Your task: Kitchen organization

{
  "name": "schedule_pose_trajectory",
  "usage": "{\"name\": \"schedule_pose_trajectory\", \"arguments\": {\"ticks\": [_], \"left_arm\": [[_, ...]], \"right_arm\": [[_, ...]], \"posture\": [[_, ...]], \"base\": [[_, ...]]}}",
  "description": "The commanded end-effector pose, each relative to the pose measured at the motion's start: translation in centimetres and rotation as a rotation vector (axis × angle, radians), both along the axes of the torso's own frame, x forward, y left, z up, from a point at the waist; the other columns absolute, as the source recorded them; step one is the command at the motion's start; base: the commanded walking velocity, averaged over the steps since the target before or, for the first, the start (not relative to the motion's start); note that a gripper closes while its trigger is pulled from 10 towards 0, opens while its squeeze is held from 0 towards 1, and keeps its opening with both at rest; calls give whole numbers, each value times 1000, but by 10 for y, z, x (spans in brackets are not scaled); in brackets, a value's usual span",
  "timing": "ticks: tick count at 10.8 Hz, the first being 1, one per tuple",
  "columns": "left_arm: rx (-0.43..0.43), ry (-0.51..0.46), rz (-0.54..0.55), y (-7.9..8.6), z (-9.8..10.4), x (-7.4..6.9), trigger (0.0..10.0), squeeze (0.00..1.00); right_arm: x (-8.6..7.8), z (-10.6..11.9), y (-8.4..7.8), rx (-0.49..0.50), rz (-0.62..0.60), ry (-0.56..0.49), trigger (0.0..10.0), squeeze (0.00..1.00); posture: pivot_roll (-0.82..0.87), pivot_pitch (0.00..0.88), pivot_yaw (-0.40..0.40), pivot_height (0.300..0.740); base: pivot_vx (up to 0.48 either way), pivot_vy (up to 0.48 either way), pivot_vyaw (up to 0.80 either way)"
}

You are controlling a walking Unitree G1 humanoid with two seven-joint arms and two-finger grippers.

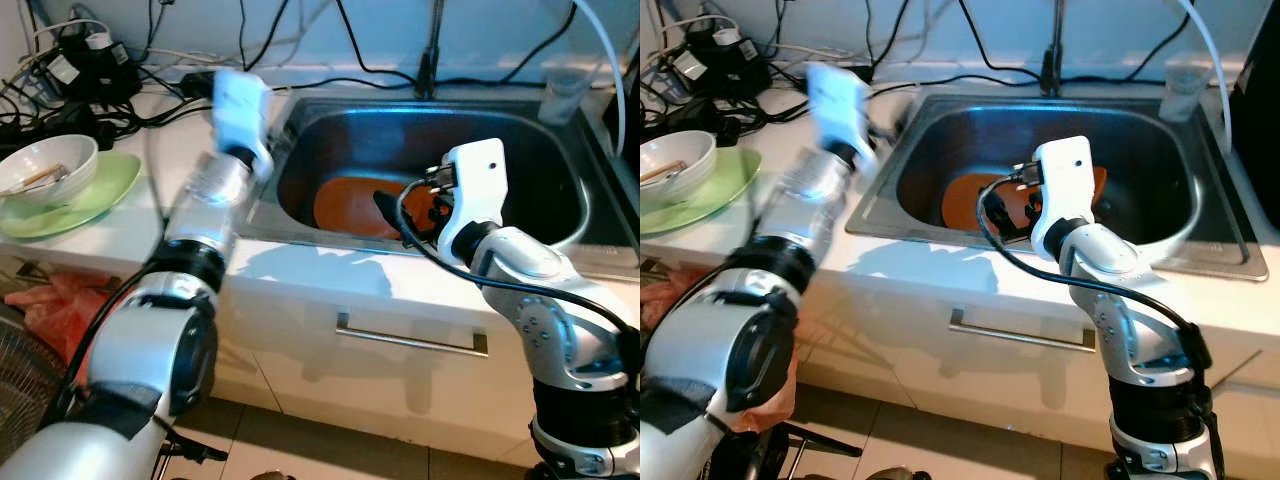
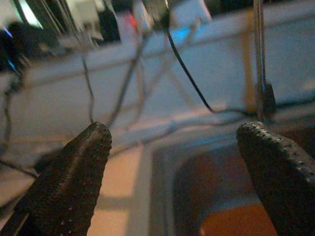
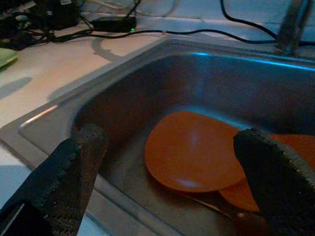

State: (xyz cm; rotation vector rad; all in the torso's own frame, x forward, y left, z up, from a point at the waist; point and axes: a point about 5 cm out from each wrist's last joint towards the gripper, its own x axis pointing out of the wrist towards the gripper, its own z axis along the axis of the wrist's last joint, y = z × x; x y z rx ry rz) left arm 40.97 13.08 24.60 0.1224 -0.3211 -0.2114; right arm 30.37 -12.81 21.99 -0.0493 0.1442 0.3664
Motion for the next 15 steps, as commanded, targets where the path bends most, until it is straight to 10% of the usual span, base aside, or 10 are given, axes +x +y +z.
{"name": "schedule_pose_trajectory", "arguments": {"ticks": [1, 4, 7, 8, 15], "left_arm": [[-8, -37, 27, 10, 3, -3, 10000, 1000], [-25, -34, 267, 51, -33, -33, 10000, 1000], [3, -7, 302, 55, -47, -52, 10000, 1000], [4, 15, 323, 57, -50, -53, 10000, 0], [-86, 70, 331, 60, -35, -38, 10000, 0]], "right_arm": [[1, 2, 5, -7, 22, -16, 10000, 0], [3, -1, 17, 12, 102, -20, 10000, 0], [-2, 2, 32, 55, 221, -43, 10000, 0], [-3, 1, 35, 58, 240, -47, 10000, 0], [-4, 2, 36, 60, 237, -75, 10000, 0]], "posture": [[-48, 0, 87, 740], [6, 0, 58, 740], [20, 0, 52, 740], [20, 0, 51, 740], [-2, 0, 62, 740]], "base": [[0, 0, 0], [0, 0, 0], [0, 0, 0], [0, 0, 0], [0, 0, 0]]}}
